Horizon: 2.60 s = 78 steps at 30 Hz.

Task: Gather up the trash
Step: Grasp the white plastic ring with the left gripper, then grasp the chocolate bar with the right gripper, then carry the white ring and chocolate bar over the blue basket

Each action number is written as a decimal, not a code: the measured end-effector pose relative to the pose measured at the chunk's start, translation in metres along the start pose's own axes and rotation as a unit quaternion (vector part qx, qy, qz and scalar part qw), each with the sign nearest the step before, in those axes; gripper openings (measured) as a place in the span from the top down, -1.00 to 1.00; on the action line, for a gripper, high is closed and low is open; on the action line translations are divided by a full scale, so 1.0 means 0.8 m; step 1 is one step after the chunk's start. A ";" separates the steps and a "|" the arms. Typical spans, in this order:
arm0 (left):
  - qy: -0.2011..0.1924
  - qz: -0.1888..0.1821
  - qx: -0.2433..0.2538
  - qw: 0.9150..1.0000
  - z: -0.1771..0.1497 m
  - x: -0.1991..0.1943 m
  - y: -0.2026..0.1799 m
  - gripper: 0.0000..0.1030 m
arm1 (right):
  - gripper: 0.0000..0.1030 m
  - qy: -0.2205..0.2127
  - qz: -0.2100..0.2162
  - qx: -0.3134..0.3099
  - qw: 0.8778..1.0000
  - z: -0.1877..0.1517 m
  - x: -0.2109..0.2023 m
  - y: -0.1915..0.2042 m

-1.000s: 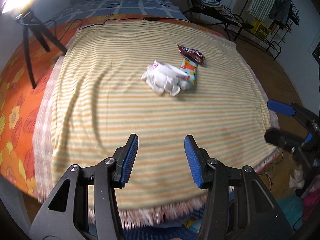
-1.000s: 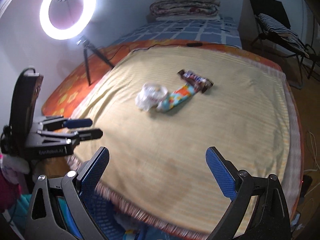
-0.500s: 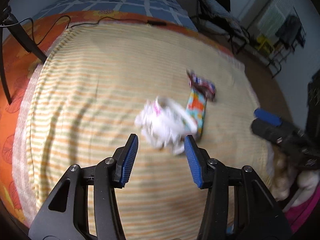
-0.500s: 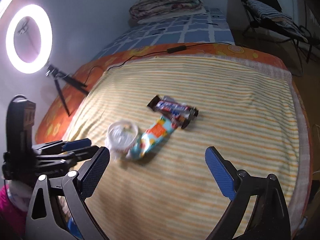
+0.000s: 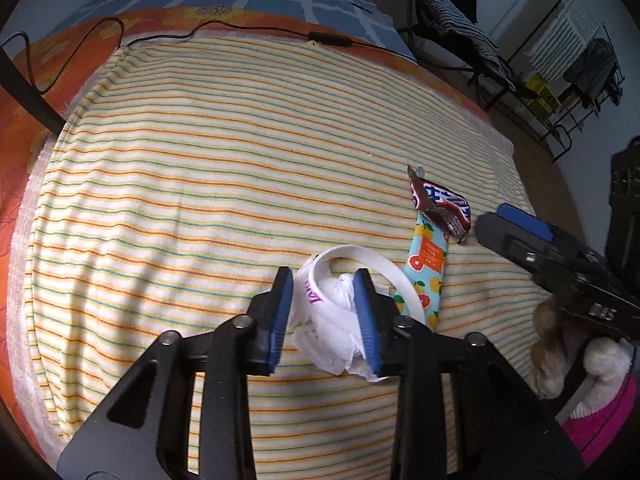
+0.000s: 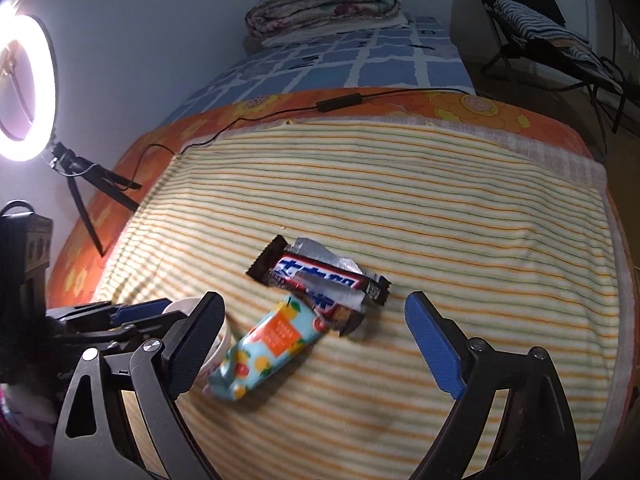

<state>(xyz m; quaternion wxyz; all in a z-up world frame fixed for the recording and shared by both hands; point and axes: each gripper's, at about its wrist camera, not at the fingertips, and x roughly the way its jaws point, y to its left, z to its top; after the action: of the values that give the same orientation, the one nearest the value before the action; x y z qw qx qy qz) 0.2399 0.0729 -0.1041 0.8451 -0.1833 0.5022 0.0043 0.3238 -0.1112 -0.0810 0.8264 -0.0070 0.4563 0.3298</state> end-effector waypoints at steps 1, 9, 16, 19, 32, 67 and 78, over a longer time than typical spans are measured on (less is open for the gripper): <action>-0.001 0.000 0.004 1.000 0.000 0.000 -0.002 0.57 | -0.77 0.003 0.001 0.000 1.000 0.001 0.005 -0.001; -0.009 0.004 0.011 1.000 -0.001 -0.005 -0.010 0.89 | 0.34 0.034 0.003 -0.005 0.999 -0.005 0.034 -0.004; -0.021 0.003 0.001 1.000 -0.007 -0.028 -0.006 0.91 | 0.85 0.030 0.023 0.004 0.999 -0.007 0.025 -0.008; -0.030 0.000 -0.002 1.000 -0.006 -0.039 -0.005 0.92 | 0.87 0.022 0.028 0.005 0.999 -0.007 0.015 -0.006; -0.064 -0.012 -0.010 0.998 -0.005 -0.103 0.000 0.92 | 0.89 -0.005 0.039 -0.015 0.999 -0.006 -0.047 0.019; -0.004 0.009 0.117 0.993 -0.275 -0.215 -0.033 0.92 | 0.89 0.096 0.129 -0.139 0.977 -0.255 -0.195 0.166; 0.071 0.031 0.089 0.993 -0.332 -0.162 0.008 0.92 | 0.89 0.163 0.120 -0.152 0.967 -0.321 -0.155 0.173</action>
<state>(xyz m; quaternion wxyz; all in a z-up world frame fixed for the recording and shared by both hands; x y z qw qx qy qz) -0.0510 0.0184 -0.1096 0.8197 -0.0913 0.5648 -0.0270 0.0098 -0.1499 -0.0969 0.6842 -0.1317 0.5269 0.4867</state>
